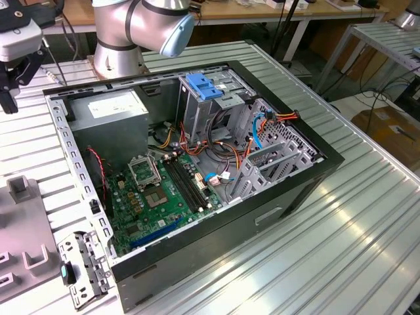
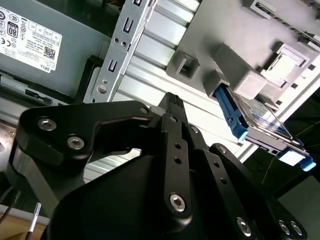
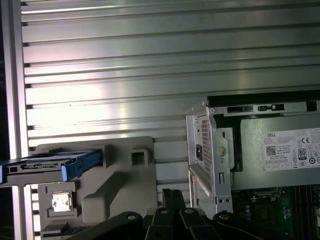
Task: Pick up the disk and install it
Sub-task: 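Reach for the disk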
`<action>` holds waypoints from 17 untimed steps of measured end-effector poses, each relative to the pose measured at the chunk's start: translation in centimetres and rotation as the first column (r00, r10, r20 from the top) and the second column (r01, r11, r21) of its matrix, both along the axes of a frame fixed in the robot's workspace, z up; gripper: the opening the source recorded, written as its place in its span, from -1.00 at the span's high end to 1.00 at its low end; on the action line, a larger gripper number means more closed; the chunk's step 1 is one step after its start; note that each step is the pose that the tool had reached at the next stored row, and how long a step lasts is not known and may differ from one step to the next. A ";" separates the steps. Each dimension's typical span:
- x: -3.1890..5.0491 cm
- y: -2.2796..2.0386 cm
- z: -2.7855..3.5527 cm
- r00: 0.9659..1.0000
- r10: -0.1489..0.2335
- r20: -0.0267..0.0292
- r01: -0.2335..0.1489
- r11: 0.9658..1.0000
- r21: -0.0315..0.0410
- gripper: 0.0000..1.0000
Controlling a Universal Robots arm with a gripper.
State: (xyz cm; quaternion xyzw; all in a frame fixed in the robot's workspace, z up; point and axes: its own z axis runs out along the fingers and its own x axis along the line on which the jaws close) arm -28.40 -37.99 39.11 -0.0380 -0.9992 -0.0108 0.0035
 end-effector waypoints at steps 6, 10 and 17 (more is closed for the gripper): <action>-0.99 0.00 -0.03 1.000 0.000 -0.003 0.000 1.000 0.000 0.79; -1.58 0.00 -0.05 1.000 0.000 -0.004 0.000 1.000 0.000 0.79; -2.76 0.00 -0.08 1.000 0.000 -0.008 0.000 1.000 0.000 0.79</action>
